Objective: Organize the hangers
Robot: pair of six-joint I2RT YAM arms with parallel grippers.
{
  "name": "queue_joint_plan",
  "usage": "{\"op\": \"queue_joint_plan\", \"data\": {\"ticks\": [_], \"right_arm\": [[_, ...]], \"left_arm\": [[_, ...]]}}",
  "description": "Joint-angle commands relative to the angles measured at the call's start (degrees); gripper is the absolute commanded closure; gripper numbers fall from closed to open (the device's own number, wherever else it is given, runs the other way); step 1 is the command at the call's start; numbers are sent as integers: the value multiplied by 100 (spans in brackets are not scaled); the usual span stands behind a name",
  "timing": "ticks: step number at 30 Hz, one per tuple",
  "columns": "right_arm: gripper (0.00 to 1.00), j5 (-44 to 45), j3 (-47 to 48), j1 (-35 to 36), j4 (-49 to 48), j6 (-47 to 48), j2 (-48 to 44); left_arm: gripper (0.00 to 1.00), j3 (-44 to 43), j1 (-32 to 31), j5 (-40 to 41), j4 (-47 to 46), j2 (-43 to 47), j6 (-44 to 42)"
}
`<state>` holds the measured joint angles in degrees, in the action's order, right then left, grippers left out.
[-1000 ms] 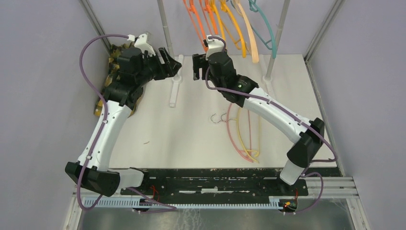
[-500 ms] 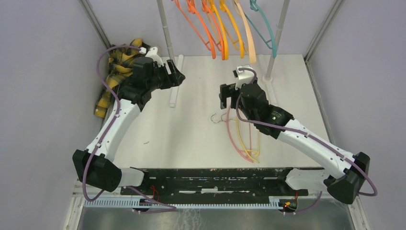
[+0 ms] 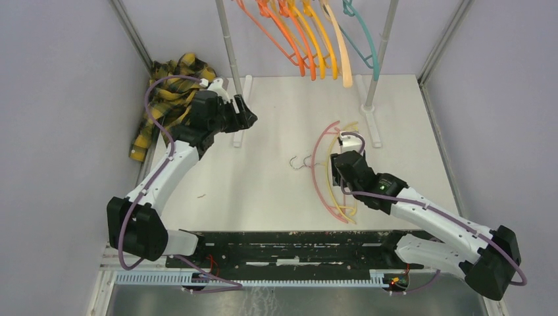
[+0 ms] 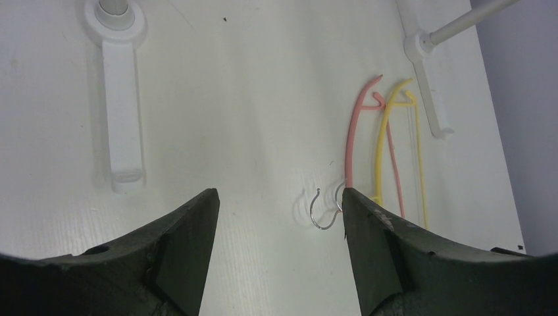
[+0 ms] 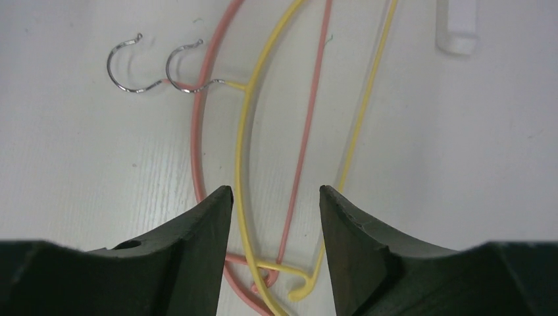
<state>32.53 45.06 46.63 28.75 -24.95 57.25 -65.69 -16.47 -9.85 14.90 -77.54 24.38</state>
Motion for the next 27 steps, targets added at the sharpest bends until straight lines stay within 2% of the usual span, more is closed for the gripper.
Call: {"op": "queue_joint_plan", "data": {"ticks": [1,6,15,18,23,27], "right_arm": [[41,-308,-424,-52,-280,-668,194],[44,-927,-814,-65,-787,-1019,756],[49,-1182,-1258,-153,-1452,-1440,1352],[50,-1305,-1287,-169,-1548,-1451,1549],[61,-1527,-1399,-190,-1679,-1541,1743],[62,-1442,-1552,-183,-1549,-1751,1645]], "left_arm": [[24,148,12,-127,-495,-26,244],[25,205,10,-159,-569,-128,241],[25,302,12,-191,-680,-291,251],[25,315,12,-188,-702,-319,264],[25,363,7,-178,-716,-348,269],[25,419,7,-158,-733,-328,273]]}}
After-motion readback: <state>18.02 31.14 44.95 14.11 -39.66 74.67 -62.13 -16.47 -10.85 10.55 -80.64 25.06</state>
